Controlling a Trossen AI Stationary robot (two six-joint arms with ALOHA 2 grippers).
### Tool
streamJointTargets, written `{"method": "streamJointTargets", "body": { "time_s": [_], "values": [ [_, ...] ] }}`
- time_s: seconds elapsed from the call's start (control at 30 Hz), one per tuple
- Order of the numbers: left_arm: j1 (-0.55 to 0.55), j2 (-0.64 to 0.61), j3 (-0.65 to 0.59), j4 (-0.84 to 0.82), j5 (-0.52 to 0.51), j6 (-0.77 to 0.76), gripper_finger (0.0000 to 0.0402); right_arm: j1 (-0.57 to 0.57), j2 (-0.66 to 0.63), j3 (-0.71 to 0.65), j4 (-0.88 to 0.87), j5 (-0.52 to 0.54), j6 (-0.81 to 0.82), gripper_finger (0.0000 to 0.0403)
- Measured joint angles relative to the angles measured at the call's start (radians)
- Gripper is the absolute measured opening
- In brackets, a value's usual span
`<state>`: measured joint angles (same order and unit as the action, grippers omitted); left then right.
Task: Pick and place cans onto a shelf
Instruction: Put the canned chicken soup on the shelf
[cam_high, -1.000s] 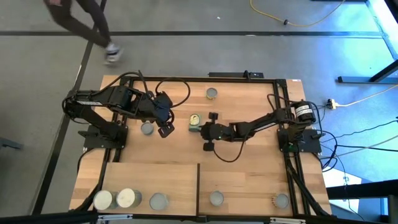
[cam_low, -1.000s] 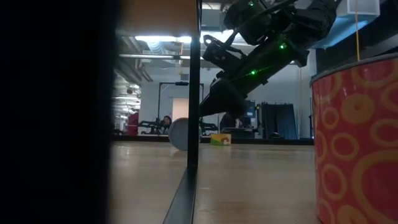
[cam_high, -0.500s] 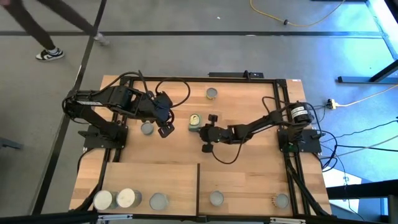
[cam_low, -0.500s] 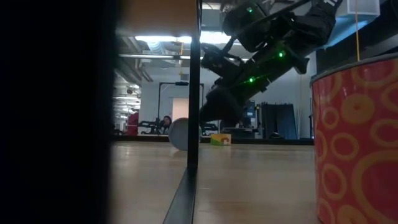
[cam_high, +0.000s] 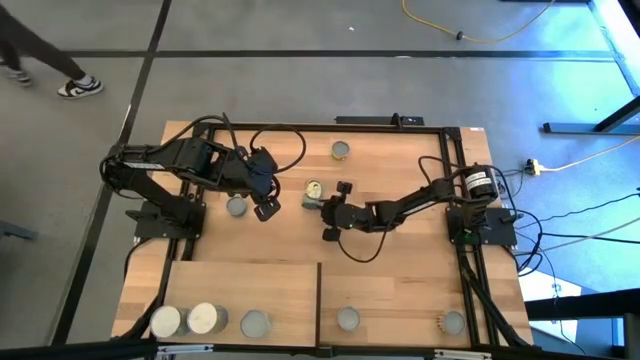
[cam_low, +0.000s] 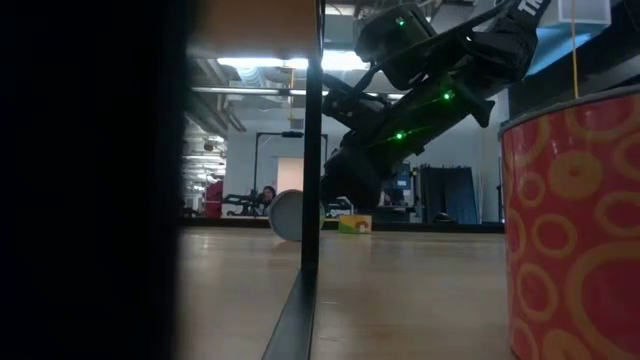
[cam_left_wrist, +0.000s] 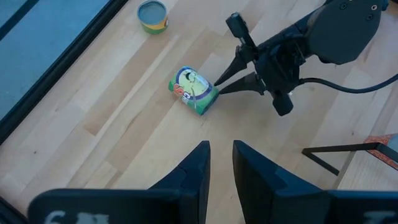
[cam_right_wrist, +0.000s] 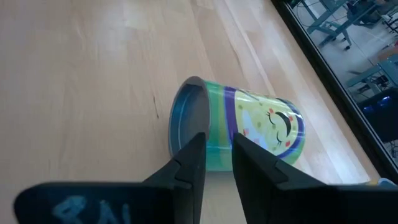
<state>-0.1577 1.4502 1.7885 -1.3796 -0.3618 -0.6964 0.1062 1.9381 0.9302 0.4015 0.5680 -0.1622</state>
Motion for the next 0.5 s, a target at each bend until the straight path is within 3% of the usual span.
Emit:
{"method": "streamJointTargets", "body": {
  "time_s": [0.5],
  "values": [
    [0.000,0.000,0.000,0.000,0.000,0.000,0.0063,-0.001,0.000,0.000,0.019,-0.013,0.052,0.0080]
  ]
}}
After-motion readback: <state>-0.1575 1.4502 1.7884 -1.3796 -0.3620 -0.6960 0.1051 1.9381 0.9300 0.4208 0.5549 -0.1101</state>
